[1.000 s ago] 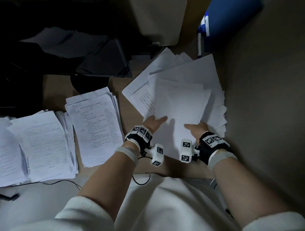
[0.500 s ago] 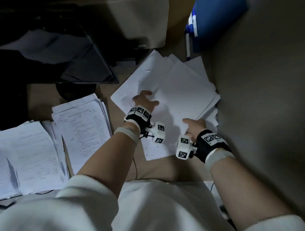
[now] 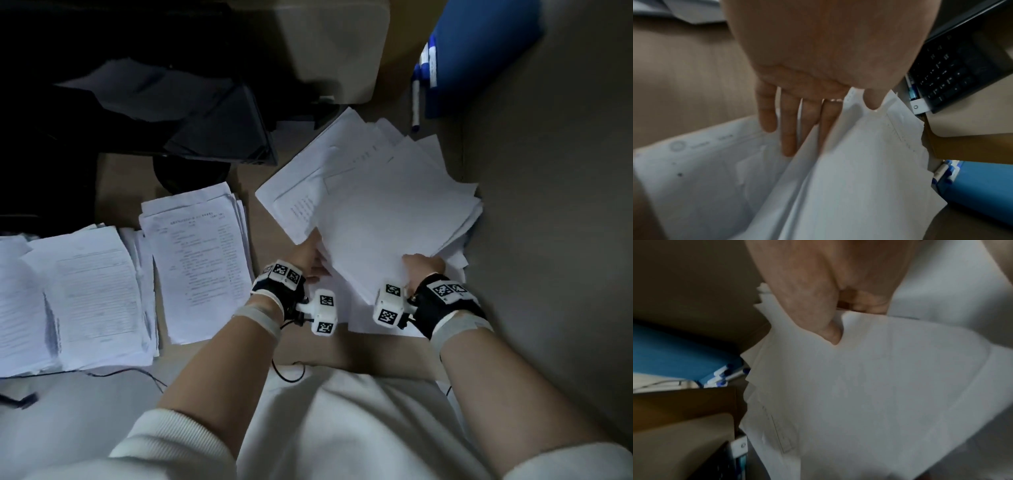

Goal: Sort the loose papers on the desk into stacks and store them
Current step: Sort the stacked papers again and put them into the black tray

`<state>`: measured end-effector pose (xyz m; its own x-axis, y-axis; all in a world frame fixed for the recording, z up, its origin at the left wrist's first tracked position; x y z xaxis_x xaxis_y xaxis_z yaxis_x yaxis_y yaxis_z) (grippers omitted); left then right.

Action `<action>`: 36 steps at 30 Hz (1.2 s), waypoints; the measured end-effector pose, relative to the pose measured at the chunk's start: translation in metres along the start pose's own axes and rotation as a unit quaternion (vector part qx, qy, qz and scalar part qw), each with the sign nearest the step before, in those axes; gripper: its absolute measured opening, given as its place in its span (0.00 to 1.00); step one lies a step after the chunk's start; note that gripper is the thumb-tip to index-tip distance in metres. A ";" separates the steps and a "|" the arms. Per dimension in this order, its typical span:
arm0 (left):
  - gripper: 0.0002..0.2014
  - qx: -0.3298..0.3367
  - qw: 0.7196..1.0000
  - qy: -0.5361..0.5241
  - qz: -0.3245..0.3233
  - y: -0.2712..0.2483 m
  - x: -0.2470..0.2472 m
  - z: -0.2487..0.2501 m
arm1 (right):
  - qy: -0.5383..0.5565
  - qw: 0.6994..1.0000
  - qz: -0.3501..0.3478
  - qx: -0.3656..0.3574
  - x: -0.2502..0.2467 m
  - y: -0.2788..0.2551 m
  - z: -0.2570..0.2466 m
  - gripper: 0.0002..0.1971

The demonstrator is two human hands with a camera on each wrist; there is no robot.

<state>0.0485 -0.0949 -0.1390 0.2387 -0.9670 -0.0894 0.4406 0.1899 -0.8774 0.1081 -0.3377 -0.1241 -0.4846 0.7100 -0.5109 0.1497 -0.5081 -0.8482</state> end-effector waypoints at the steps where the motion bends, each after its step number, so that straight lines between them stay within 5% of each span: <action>1: 0.40 -0.021 1.000 0.008 -0.019 -0.007 0.001 -0.010 | 0.066 0.996 -0.042 0.038 0.010 -0.002 0.002 0.20; 4: 0.47 0.000 0.998 0.046 0.044 -0.011 -0.018 -0.009 | 0.113 0.991 -0.042 0.055 0.027 0.004 0.005 0.21; 8: 0.34 0.121 0.954 0.208 0.181 -0.003 -0.054 0.029 | 0.167 0.984 -0.039 0.043 0.044 0.057 0.010 0.29; 12: 0.29 0.223 0.937 0.234 0.132 0.019 -0.030 0.052 | 0.261 0.964 0.002 0.052 0.014 0.029 0.021 0.26; 18: 0.48 0.165 0.957 0.236 0.029 0.021 0.026 0.033 | 0.145 0.984 0.099 -0.014 -0.021 0.044 0.039 0.31; 23: 0.30 0.107 0.958 0.264 -0.004 0.011 0.047 -0.006 | 0.097 0.990 0.099 0.007 -0.029 0.041 0.044 0.52; 29: 0.21 0.127 0.956 0.215 0.151 -0.007 0.007 -0.003 | -0.010 0.999 0.039 -0.009 -0.025 0.036 0.030 0.37; 34: 0.22 0.053 0.979 0.173 0.096 0.003 -0.009 -0.031 | 0.054 0.998 -0.014 0.005 0.002 0.035 0.037 0.46; 36: 0.23 0.032 0.982 0.168 0.076 -0.001 -0.012 -0.043 | 0.082 0.996 -0.028 -0.001 0.008 0.027 0.040 0.41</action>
<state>0.0084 -0.0908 -0.1572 0.0112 -0.9264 -0.3764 0.4783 0.3355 -0.8116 0.0737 -0.3652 -0.1461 -0.3459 0.8071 -0.4785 0.1280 -0.4646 -0.8762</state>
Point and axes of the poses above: each hand's wrist, its own y-axis towards the middle knuckle, its own x-axis out of the palm, z = x × y, the point moved 7 cm from there along y, towards the middle knuckle, and after that the axes turned 14 degrees about x, right-handed, at the moved point
